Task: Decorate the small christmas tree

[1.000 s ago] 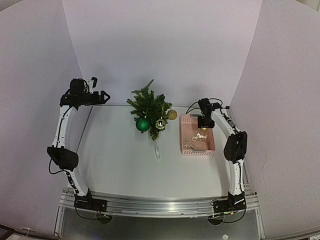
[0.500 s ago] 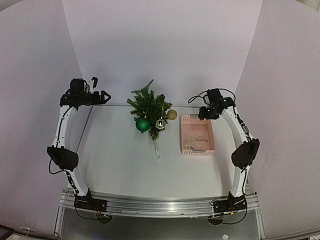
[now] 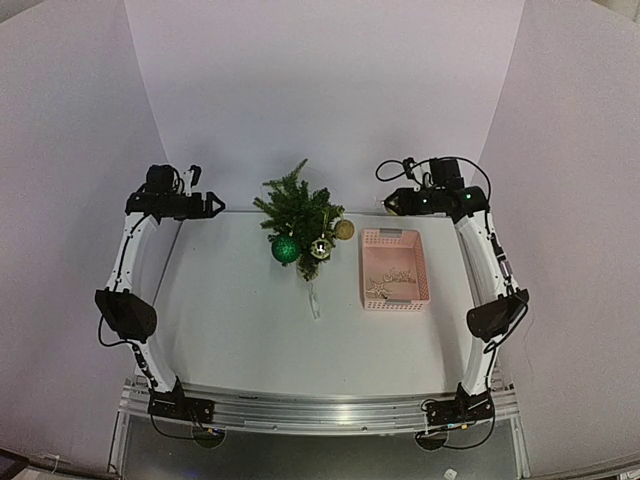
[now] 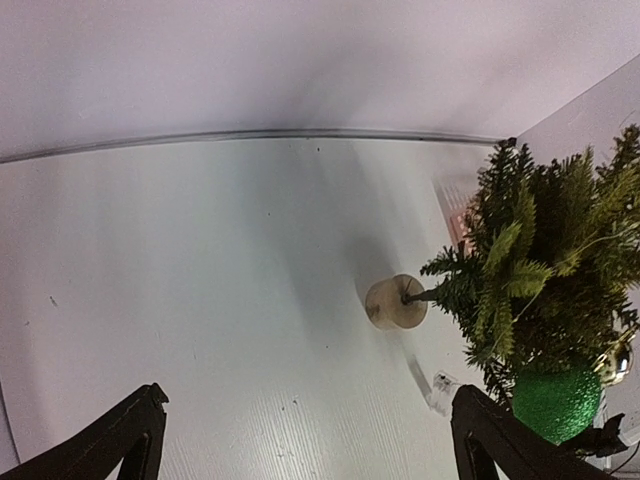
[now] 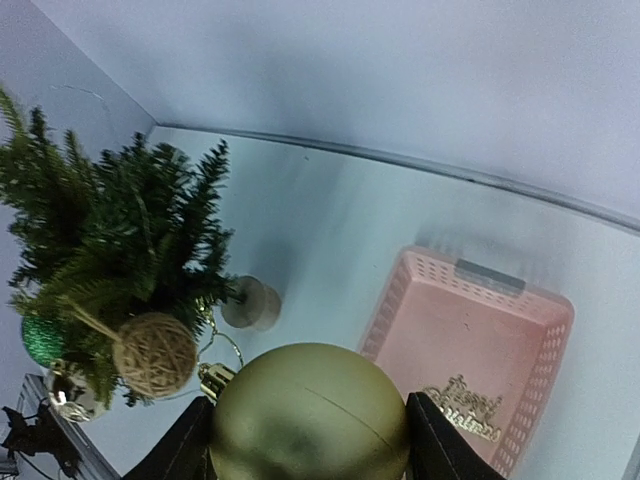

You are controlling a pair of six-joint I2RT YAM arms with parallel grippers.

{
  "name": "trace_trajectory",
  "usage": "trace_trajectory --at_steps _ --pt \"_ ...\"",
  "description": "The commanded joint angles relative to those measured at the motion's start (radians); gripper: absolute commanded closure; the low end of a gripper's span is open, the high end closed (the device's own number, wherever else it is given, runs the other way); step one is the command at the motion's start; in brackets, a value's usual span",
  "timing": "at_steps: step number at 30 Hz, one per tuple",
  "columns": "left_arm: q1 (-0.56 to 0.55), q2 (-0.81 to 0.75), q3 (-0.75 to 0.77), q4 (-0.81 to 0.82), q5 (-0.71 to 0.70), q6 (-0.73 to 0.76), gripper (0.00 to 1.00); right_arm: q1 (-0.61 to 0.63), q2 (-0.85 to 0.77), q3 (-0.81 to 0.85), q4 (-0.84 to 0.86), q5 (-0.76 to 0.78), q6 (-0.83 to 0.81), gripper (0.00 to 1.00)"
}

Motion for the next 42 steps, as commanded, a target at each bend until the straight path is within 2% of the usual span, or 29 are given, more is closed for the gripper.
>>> trace_trajectory --at_steps 1,7,13,18,21,23,26,28,32,35,38,42 --pt "0.006 -0.073 -0.07 0.031 0.032 0.082 0.0 0.0 -0.021 0.053 0.167 -0.186 0.048 0.76" --pt "0.007 -0.153 -0.218 0.103 0.073 0.153 0.0 0.038 0.001 0.089 0.276 -0.27 0.105 0.76" --pt "0.007 -0.223 -0.349 0.237 0.158 0.188 0.01 0.107 0.033 0.16 0.373 -0.267 0.136 0.77" --pt "0.007 -0.28 -0.402 0.319 0.218 0.234 0.03 0.189 0.009 0.127 0.433 -0.211 0.128 0.77" --pt "0.006 -0.354 -0.479 0.464 0.31 0.275 0.05 0.241 0.003 0.104 0.494 -0.218 0.144 0.77" --pt "0.006 -0.415 -0.583 0.644 0.379 0.29 0.06 0.267 0.01 0.103 0.543 -0.239 0.17 0.77" --pt "-0.005 -0.479 -0.679 0.926 0.495 0.282 0.13 0.304 0.017 0.091 0.59 -0.246 0.192 0.77" --pt "-0.032 -0.473 -0.662 0.988 0.549 0.279 0.16 0.335 0.015 0.059 0.658 -0.256 0.213 0.78" --pt "-0.119 -0.419 -0.572 0.997 0.587 0.226 0.24 0.386 0.013 0.006 0.761 -0.277 0.224 0.78" --pt "-0.202 -0.442 -0.588 1.01 0.568 0.377 0.29 0.409 0.017 -0.028 0.842 -0.281 0.263 0.78" --pt "-0.262 -0.495 -0.704 1.24 0.474 0.532 0.39 0.429 0.025 -0.051 0.934 -0.267 0.331 0.8" --pt "-0.293 -0.501 -0.769 1.441 0.442 0.641 0.43 0.466 0.029 -0.091 1.007 -0.239 0.362 0.81"
